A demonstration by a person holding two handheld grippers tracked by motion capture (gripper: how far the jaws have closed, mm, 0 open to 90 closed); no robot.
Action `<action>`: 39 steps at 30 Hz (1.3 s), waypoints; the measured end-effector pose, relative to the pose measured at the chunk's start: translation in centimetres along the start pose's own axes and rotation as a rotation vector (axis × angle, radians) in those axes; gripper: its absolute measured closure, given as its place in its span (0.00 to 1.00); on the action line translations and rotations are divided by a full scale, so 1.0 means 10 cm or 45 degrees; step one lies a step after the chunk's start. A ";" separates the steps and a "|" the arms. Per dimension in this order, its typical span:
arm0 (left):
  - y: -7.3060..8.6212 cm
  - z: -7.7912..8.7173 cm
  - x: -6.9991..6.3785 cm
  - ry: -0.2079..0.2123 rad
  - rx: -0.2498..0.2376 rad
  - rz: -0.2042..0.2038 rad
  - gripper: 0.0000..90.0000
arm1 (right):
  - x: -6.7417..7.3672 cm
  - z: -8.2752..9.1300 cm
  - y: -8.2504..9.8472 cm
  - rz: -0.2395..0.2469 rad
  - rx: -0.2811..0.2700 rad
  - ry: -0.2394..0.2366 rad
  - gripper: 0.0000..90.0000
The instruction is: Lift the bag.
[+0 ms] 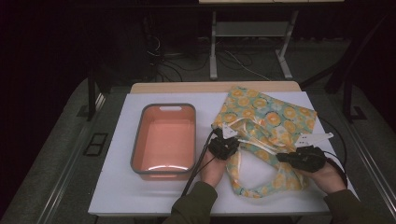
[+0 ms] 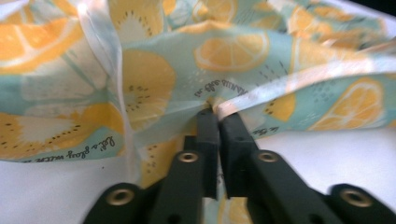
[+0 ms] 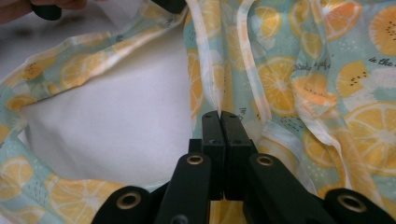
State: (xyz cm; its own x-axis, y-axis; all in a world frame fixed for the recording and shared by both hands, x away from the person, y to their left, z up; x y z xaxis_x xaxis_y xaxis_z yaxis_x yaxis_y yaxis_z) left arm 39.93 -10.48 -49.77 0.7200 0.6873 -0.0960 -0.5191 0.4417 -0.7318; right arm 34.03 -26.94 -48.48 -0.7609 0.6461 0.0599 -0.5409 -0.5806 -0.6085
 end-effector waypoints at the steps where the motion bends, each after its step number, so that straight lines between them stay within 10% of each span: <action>1: -0.02 0.03 0.00 0.009 -0.010 0.011 0.98 | 0.00 0.00 -0.01 -0.002 -0.007 0.001 0.99; 17: -0.64 0.77 -0.09 0.056 -0.323 0.026 1.00 | -0.13 0.34 -0.60 0.013 -0.250 0.039 0.99; 31: -0.89 1.42 -0.03 0.011 -0.538 0.028 1.00 | 0.23 0.84 -1.09 0.159 -0.448 0.036 1.00; 39: -0.93 1.11 0.22 -0.002 -0.442 0.120 1.00 | -0.10 0.62 -1.10 0.083 -0.384 0.093 1.00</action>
State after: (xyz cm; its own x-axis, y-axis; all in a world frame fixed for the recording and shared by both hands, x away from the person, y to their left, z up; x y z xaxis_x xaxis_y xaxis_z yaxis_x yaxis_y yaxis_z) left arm 41.22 -6.65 -35.64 0.6756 0.7167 -0.1730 -0.3956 0.1543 -0.9054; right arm 38.55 -24.23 -36.95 -0.7569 0.6525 -0.0368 -0.3529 -0.4556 -0.8172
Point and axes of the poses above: each handheld gripper's, and its own axes: z roughly backward along the jaws, y roughly out of its underside, x roughly to its left, the point moved 10 cm from there along -z, roughly forward along the jaws, and after that the axes turned 8 degrees about x, right-handed, at the moved point
